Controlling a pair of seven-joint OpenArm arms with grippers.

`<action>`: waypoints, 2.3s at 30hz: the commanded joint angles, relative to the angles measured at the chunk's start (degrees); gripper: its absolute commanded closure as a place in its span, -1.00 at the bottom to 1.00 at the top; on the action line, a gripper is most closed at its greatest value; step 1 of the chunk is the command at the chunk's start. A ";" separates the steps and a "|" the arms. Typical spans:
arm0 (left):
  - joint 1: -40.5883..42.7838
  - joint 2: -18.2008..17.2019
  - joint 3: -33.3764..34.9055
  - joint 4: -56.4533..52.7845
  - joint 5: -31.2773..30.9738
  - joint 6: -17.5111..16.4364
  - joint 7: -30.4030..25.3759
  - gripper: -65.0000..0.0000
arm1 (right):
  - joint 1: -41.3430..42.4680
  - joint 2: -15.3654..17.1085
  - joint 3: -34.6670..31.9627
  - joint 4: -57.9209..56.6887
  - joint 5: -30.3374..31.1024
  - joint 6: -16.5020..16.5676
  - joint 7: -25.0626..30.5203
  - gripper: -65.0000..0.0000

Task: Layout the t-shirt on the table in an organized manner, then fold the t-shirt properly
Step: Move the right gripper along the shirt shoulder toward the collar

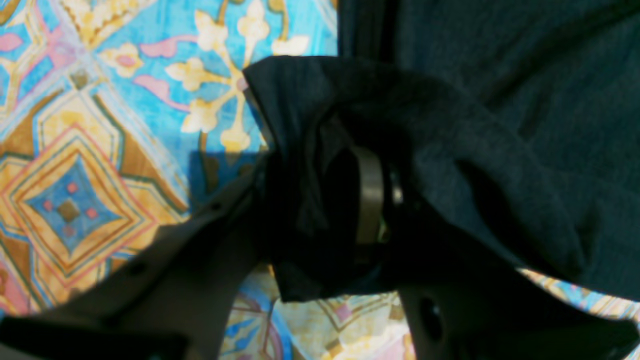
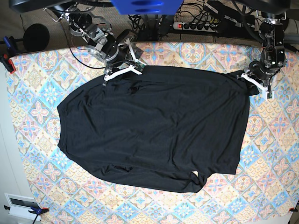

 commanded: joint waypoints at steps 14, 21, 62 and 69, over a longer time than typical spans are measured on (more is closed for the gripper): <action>0.22 -0.71 -0.35 0.44 -0.05 0.15 1.42 0.36 | 0.04 1.04 3.34 3.14 -0.12 12.11 1.40 1.00; 0.57 -0.71 -0.44 3.16 -0.13 0.15 1.33 0.36 | 0.30 1.04 8.09 5.42 -0.12 12.11 1.49 1.00; 2.24 -0.71 -0.61 5.36 0.39 0.24 1.07 0.36 | 15.25 0.95 11.16 -8.82 4.54 12.20 4.12 0.79; 2.42 -1.15 -0.61 6.41 -0.13 0.15 1.51 0.36 | 15.25 0.95 11.34 -8.29 -0.38 9.65 4.12 0.31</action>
